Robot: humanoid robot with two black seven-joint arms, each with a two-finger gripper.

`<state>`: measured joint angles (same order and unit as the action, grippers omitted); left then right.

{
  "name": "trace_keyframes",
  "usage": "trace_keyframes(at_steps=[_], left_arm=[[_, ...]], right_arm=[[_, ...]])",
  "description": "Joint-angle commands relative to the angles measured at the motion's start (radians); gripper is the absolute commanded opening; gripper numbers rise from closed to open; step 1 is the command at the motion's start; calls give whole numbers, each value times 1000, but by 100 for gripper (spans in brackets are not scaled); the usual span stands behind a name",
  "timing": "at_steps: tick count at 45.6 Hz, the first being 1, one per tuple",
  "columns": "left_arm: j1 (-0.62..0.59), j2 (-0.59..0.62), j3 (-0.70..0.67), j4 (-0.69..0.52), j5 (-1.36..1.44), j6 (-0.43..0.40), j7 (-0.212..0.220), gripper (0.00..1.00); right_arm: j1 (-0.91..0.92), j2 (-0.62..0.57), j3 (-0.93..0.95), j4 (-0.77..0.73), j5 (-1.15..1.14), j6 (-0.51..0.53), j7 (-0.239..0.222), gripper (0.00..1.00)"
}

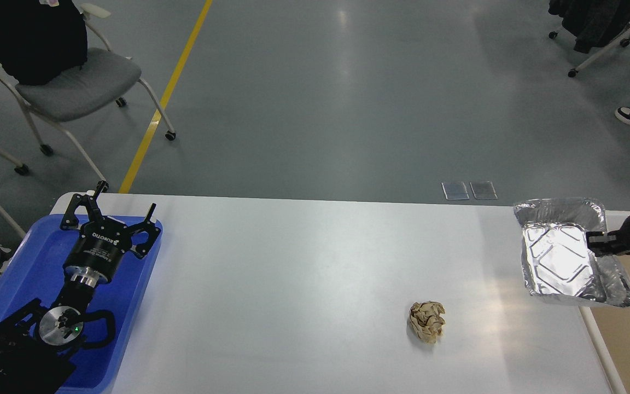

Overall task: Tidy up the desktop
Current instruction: 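Lift the foil tray with the right gripper and carry it toward the bin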

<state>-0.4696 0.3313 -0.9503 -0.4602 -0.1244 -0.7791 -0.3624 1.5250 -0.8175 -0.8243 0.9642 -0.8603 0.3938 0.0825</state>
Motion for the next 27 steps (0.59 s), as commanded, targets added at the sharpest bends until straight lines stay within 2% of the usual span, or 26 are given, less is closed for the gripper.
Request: trace_keyframes(at_steps=[1,12,27], left_arm=[[0,2,-1,0,0,0,0,99],[0,2,-1,0,0,0,0,99],[2,2,-2,0,0,0,0,99]], right_arm=[[187,-89,-2,62,-55,146,0,0],[354,-130,-2,77,-92,296,-1,0],[469,-186,-3,82,-109,388,-7,0]])
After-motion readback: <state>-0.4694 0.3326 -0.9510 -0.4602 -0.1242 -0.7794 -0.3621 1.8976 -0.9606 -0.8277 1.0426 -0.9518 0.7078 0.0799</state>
